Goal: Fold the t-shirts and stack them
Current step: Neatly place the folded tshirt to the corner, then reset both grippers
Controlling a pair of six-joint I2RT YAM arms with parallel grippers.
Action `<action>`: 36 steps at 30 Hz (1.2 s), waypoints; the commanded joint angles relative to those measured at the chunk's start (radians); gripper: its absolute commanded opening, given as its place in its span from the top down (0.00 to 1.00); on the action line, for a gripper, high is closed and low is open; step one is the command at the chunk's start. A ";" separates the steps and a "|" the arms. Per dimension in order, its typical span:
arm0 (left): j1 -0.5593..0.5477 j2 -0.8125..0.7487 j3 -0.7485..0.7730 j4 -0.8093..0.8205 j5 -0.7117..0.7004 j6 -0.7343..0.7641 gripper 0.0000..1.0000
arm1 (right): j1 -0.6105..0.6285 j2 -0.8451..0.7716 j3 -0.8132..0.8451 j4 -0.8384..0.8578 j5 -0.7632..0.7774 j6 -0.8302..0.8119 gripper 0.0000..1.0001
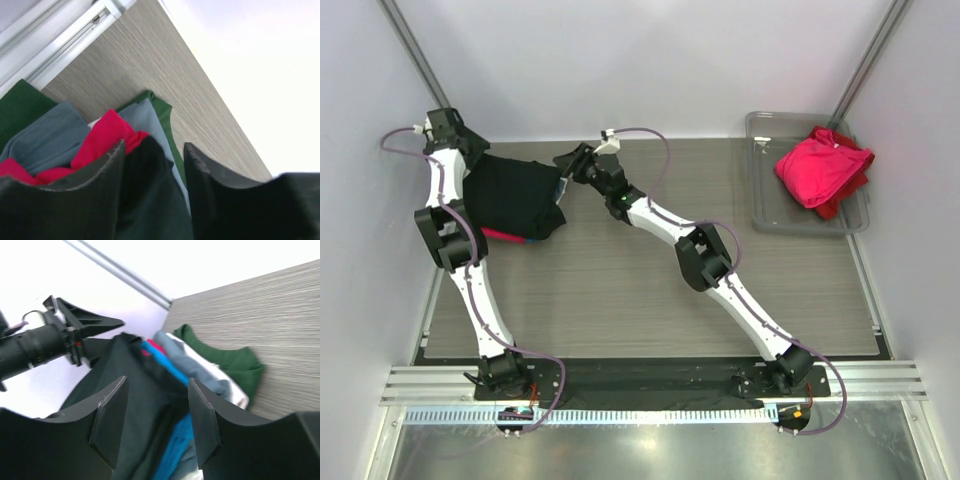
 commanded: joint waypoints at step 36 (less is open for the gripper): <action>-0.678 -1.148 -1.176 0.218 -0.283 0.147 0.00 | -0.129 -1.407 -1.592 -0.166 -0.152 -0.463 0.34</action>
